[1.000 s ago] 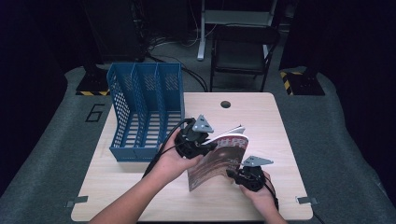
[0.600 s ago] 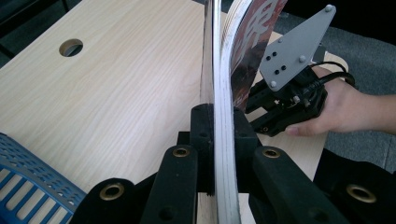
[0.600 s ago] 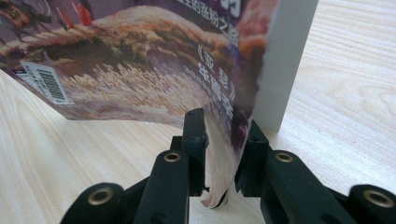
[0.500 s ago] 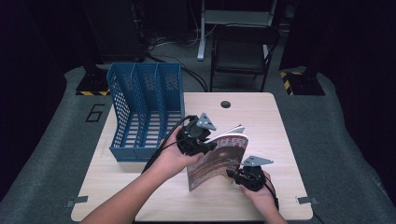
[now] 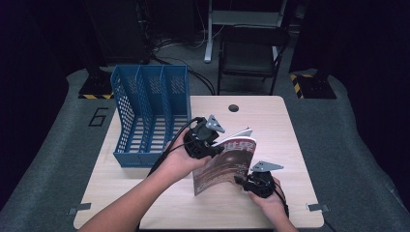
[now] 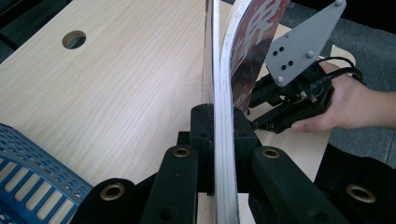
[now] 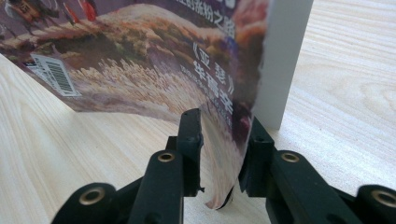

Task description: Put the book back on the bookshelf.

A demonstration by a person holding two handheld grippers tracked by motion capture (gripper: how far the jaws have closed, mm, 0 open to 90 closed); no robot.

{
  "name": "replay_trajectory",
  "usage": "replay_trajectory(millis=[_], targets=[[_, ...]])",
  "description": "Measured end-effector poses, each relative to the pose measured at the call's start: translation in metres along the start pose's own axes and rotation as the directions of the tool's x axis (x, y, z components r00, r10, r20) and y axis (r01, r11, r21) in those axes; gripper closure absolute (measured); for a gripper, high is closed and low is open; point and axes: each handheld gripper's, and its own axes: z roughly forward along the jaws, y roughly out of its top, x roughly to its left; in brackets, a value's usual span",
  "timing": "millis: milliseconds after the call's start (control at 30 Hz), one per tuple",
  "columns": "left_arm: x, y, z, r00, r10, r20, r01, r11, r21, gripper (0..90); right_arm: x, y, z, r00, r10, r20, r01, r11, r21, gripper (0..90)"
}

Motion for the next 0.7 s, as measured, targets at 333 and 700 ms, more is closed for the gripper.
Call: replay_trajectory(millis=[333, 700], targets=[[0.002, 0.008, 0.0, 0.9998, -0.002, 0.018, 0.002, 0.9998, 0.019, 84.0, -0.002, 0.0, -0.001, 0.9997, 0.017, -0.019, -0.017, 1.0, -0.007, 68.4], [0.005, 0.014, -0.012, 0.9999, -0.009, 0.012, 0.009, 0.9999, 0.008, 84.1, 0.004, 0.003, -0.004, 0.9995, 0.002, -0.032, -0.004, 0.999, -0.047, 65.6]])
